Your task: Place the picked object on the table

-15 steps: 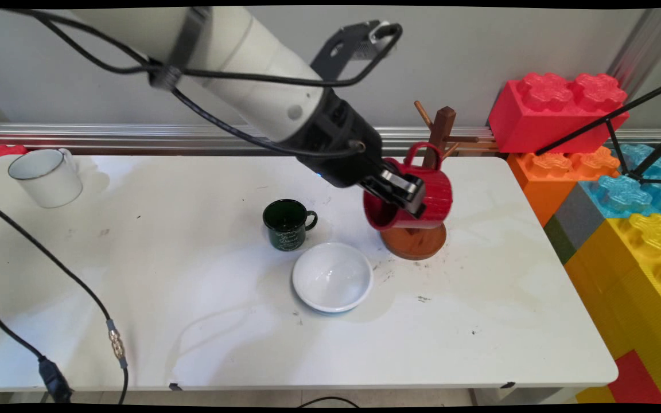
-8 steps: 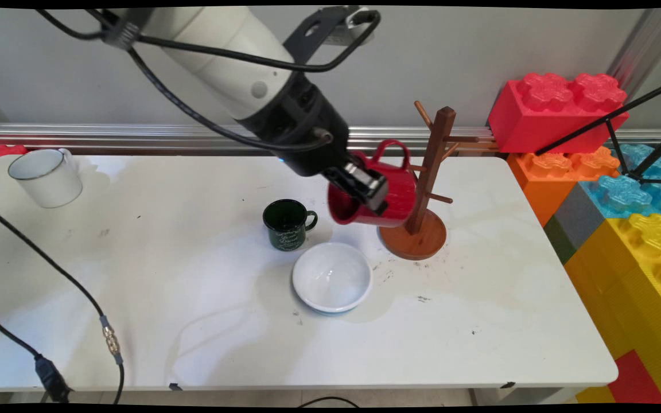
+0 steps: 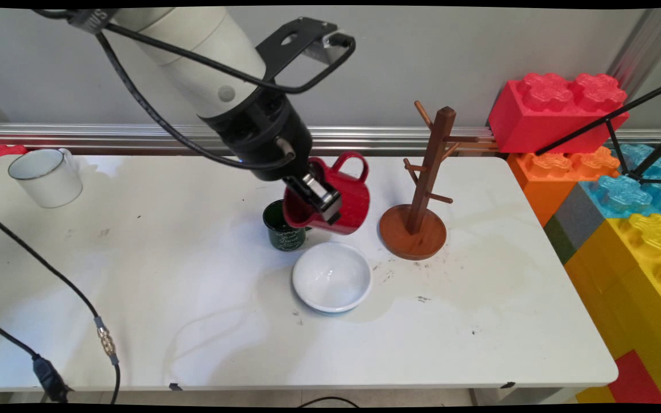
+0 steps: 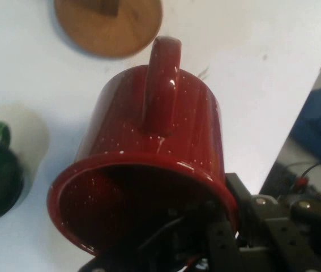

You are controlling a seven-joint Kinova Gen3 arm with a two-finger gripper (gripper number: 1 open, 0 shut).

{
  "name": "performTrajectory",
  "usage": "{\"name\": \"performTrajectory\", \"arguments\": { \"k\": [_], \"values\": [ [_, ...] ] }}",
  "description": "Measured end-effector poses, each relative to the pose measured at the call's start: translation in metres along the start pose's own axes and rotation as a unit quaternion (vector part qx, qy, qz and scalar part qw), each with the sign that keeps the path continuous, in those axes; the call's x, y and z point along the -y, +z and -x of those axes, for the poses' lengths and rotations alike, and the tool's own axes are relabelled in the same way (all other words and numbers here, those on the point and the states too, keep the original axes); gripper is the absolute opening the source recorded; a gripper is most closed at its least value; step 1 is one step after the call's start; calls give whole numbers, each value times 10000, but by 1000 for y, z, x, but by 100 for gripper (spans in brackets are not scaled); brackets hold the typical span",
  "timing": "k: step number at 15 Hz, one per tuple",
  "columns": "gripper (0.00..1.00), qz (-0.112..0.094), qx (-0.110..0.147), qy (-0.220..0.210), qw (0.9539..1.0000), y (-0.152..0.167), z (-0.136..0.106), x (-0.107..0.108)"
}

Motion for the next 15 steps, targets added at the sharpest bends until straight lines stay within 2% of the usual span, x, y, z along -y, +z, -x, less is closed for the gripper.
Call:
{"name": "performTrajectory", "arguments": {
  "k": [8,12,15],
  "values": [
    [0,-540,594,271,9964,5,-1,1],
    [0,-793,911,385,9919,8,0,4],
    [0,-955,1218,456,9869,10,3,7]
  ]
}}
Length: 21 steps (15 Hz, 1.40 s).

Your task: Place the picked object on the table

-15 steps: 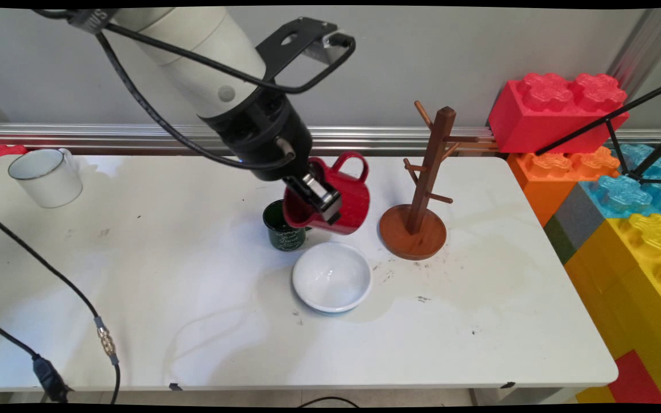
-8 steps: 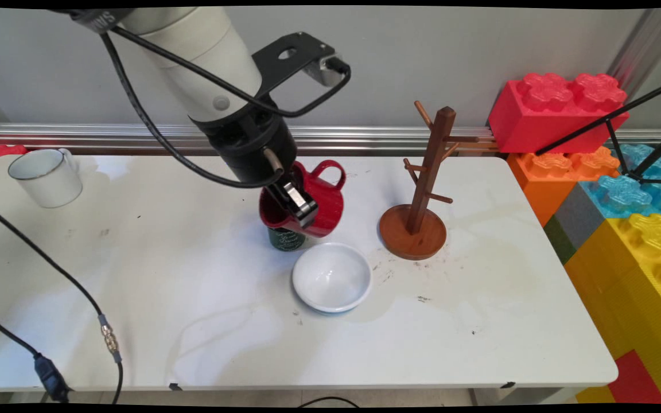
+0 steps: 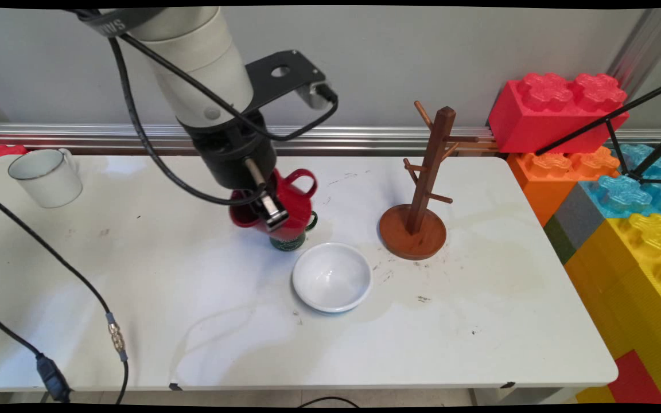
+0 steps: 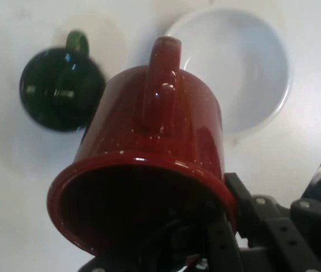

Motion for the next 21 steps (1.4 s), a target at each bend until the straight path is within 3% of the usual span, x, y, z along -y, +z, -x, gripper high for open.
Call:
{"name": "performTrajectory", "arguments": {
  "k": [8,21],
  "values": [
    [0,-280,799,333,9959,12,16,9],
    [0,-181,1821,907,9789,64,27,11]
  ]
}}
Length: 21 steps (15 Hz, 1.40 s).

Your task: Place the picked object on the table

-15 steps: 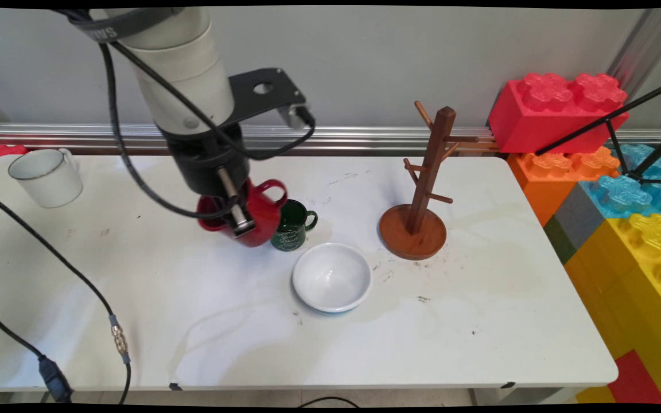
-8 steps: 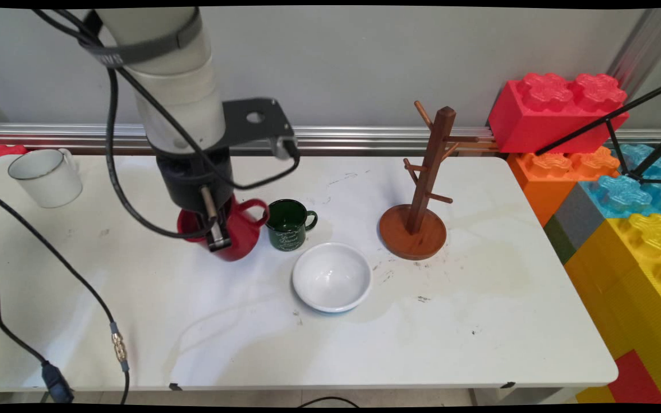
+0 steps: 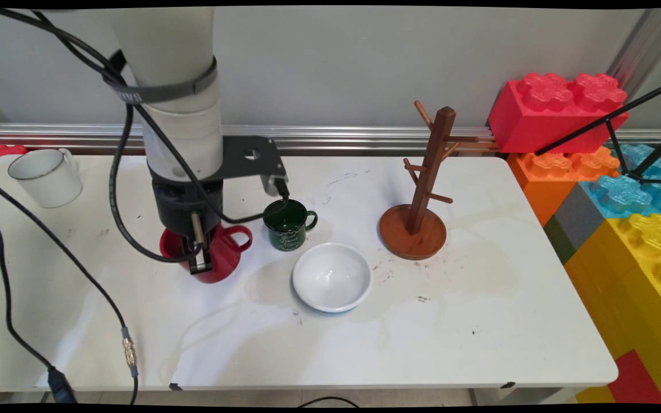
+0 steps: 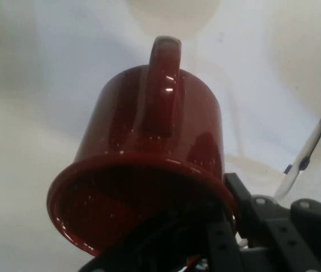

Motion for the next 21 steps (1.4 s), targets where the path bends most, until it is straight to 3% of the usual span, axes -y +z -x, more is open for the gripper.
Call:
{"name": "performTrajectory", "arguments": {
  "k": [7,21],
  "values": [
    [0,60,314,235,9992,39,-14,-2],
    [0,-64,333,0,9994,92,-46,-7]
  ]
}}
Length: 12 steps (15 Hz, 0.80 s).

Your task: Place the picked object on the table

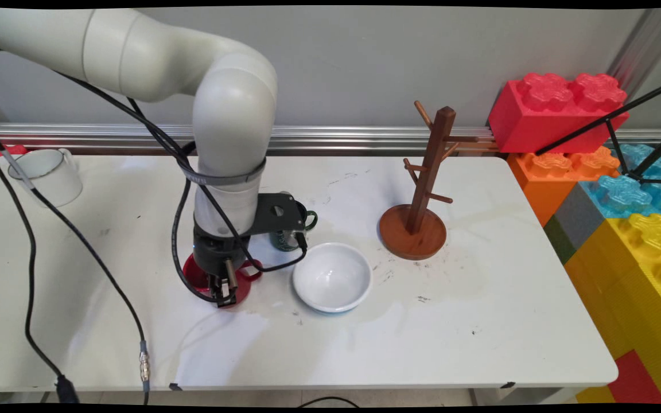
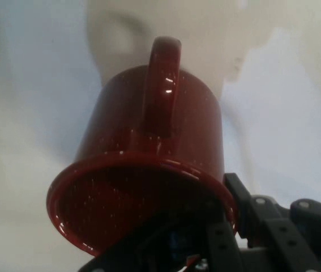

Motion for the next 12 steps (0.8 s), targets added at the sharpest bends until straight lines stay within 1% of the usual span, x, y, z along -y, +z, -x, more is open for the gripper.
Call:
{"name": "performTrajectory", "arguments": {
  "k": [8,9,12],
  "values": [
    [0,28,44,-63,10000,12,-8,-4],
    [100,33,37,-72,10000,13,-9,-4],
    [100,44,11,-80,10000,15,-11,-5]
  ]
}}
